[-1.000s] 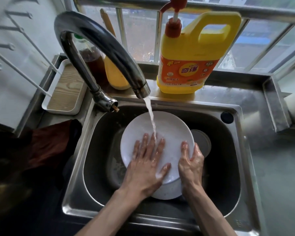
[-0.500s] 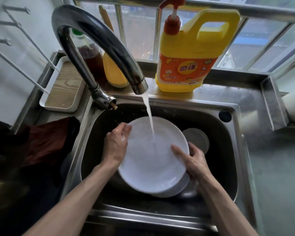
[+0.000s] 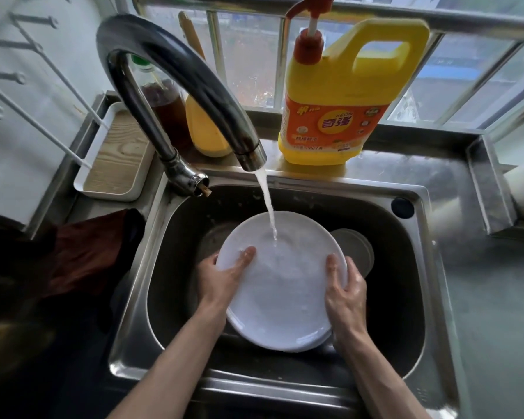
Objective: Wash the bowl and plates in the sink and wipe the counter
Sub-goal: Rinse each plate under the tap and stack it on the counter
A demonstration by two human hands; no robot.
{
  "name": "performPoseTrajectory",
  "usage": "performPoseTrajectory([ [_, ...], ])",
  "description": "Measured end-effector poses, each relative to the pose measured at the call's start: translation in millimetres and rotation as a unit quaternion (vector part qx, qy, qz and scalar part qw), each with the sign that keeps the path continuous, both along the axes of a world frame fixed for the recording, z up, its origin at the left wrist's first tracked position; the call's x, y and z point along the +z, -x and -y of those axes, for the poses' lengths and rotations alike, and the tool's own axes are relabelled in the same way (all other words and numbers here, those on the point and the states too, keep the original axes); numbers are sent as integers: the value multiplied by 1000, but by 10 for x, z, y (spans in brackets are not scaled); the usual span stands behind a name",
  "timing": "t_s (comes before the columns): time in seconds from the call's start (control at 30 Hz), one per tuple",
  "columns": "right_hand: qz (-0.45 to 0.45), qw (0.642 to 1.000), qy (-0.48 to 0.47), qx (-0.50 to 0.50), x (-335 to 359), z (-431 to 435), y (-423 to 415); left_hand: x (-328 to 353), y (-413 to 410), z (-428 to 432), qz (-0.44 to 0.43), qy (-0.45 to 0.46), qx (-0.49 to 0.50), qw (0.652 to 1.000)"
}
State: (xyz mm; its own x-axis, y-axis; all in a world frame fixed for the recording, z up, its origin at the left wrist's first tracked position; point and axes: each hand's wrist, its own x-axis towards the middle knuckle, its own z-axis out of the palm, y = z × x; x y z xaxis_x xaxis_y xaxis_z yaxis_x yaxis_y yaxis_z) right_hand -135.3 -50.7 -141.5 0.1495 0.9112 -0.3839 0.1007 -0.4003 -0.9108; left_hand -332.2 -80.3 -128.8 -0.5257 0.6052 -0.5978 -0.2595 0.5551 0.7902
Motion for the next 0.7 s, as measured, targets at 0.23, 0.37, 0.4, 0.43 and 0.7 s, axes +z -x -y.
performPoseTrajectory([
  [0.23,5,991,51,121,23,-124,-151,22,359,-293,-45,-61,-178,981],
  [0.37,69,984,15,163,96,-266,-42,64,390,-468,-127,-41,-329,935],
  [0.4,83,985,13,153,98,-276,-27,42,367,-480,-178,-31,-334,925],
  [0.43,91,986,13,137,87,-278,-18,9,345,-468,-224,-21,-325,919],
  [0.7,108,993,36,8,96,-76,39,-64,-208,174,52,-42,33,997],
])
